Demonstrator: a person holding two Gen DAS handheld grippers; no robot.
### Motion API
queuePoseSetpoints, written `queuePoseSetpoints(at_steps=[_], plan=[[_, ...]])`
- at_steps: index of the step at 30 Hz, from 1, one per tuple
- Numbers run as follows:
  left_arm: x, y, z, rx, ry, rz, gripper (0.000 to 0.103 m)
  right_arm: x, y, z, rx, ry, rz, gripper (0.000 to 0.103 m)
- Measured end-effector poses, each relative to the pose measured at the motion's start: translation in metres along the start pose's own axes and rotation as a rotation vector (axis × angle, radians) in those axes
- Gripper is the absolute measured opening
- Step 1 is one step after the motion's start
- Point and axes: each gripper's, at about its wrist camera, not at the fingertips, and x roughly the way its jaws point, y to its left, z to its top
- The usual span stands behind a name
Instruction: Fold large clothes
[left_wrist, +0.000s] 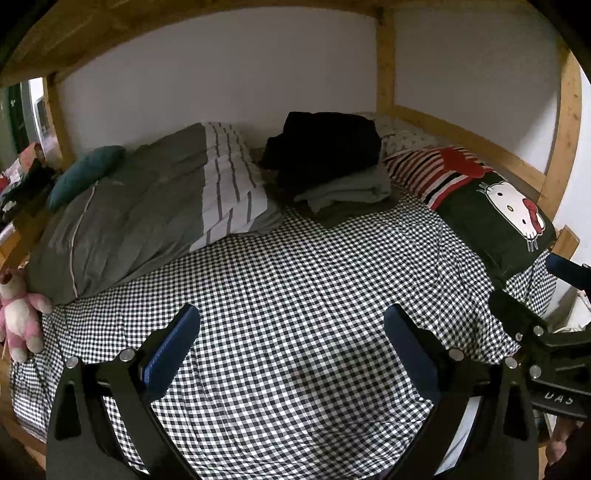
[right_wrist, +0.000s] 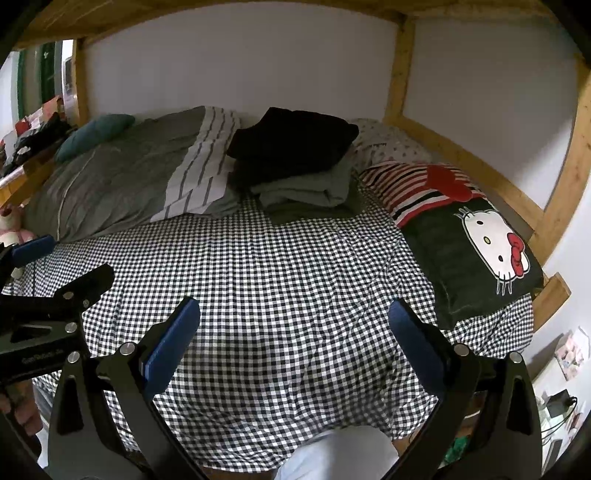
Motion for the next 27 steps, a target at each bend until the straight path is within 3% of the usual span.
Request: queuePoseSetpoints(at_steps=[6, 16, 20, 27], plan=[[0.0001, -0.0004, 0.0018, -0.005, -0.004, 0.036, 0.098, -0.0009, -0.0016, -0.0001, -0.001, 0.000, 0.001, 0.100], [0.0018, -0.0039, 0.0056, -0.005, 0.001, 0.025, 0.098, 0.0000, -0.0024, 0.0000, -0.009, 0.003, 0.006, 0.100], [-0.0026, -0.0066, 0.0057, 0.009, -0.025, 0.096, 0.098, 0.0005, -0.0032, 0.0001, -0.005, 0.004, 0.007, 0.100], [-0.0014, -0.0050, 0.0069, -0.006, -0.004, 0.066, 0.098, 0.0011, -0.0025, -0.0001, -0.006, 0.006, 0.009, 0.100]])
